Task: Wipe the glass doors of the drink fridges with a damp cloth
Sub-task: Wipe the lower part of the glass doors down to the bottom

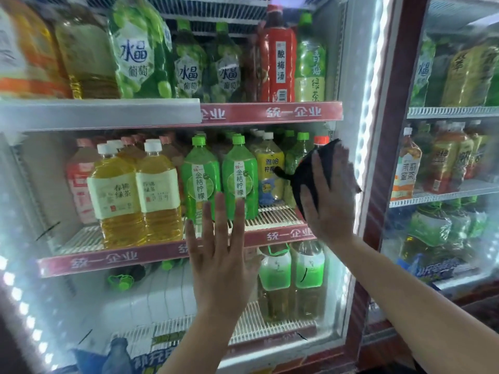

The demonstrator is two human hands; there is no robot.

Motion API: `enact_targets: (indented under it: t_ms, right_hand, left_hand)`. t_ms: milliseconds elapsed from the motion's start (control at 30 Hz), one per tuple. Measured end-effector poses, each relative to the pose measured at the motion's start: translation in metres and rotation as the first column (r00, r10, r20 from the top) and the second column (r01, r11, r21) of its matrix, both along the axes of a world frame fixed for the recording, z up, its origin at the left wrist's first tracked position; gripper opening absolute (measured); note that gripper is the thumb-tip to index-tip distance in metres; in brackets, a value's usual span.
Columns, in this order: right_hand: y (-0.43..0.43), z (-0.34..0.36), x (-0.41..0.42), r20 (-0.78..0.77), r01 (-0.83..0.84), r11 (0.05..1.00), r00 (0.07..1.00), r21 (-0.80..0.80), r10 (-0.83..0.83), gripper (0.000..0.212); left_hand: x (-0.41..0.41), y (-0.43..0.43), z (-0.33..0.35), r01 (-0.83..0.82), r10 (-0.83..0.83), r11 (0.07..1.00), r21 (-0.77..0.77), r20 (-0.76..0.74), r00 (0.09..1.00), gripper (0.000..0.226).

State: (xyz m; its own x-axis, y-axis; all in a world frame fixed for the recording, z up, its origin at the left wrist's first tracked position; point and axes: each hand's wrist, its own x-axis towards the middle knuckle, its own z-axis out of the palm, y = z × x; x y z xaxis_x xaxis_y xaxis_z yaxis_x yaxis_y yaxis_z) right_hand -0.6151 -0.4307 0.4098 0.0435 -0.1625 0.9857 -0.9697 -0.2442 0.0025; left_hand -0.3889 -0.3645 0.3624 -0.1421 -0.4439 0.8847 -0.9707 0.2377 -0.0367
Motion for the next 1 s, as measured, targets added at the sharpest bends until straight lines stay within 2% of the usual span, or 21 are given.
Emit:
enact_targets:
  t_ms: [100,200,400,533,600,733,900,1000]
  right_hand:
    - [0.0,-0.001,0.038,0.236,0.007,0.998,0.972,-0.061,0.007,0.056]
    - [0.001,-0.034,0.074,0.305,0.005,0.999,0.952,-0.046,0.009,0.058]
    - [0.004,-0.09,0.101,0.115,-0.001,1.0,0.993,0.024,-0.002,0.059]
    - [0.006,-0.107,0.086,-0.169,-0.014,0.998,0.985,0.064,0.025,0.056]
    - [0.008,-0.109,0.081,-0.239,-0.006,0.996,0.971,0.088,0.027,0.056]
    - [0.01,-0.081,0.089,-0.2,-0.045,0.994,0.978,0.102,0.064,0.057]
    - [0.006,0.016,0.121,-0.084,-0.084,0.996,0.993,-0.039,0.08,0.055]
    - [0.007,0.047,0.139,-0.005,-0.069,0.994,0.998,-0.079,0.069,0.053]
  left_hand:
    - [0.021,-0.002,-0.002,-0.044,0.044,0.999,-0.005,-0.042,0.998,0.12]
    - [0.039,-0.005,-0.005,-0.083,0.086,0.996,0.041,-0.06,0.994,0.118]
    - [0.064,-0.009,-0.017,-0.119,0.137,0.983,0.142,-0.129,0.982,0.117]
    - [0.069,-0.013,-0.02,-0.07,0.088,0.988,0.134,-0.13,0.988,0.119]
    - [0.068,-0.012,-0.02,-0.061,0.078,0.99,0.13,-0.131,0.988,0.124]
    - [0.067,-0.012,-0.02,-0.048,0.066,0.991,0.121,-0.151,0.986,0.116]
    - [0.071,-0.011,-0.02,-0.038,0.05,0.994,0.099,-0.128,0.99,0.106]
    - [0.081,-0.01,-0.023,-0.02,0.028,0.998,0.065,-0.129,0.991,0.103]
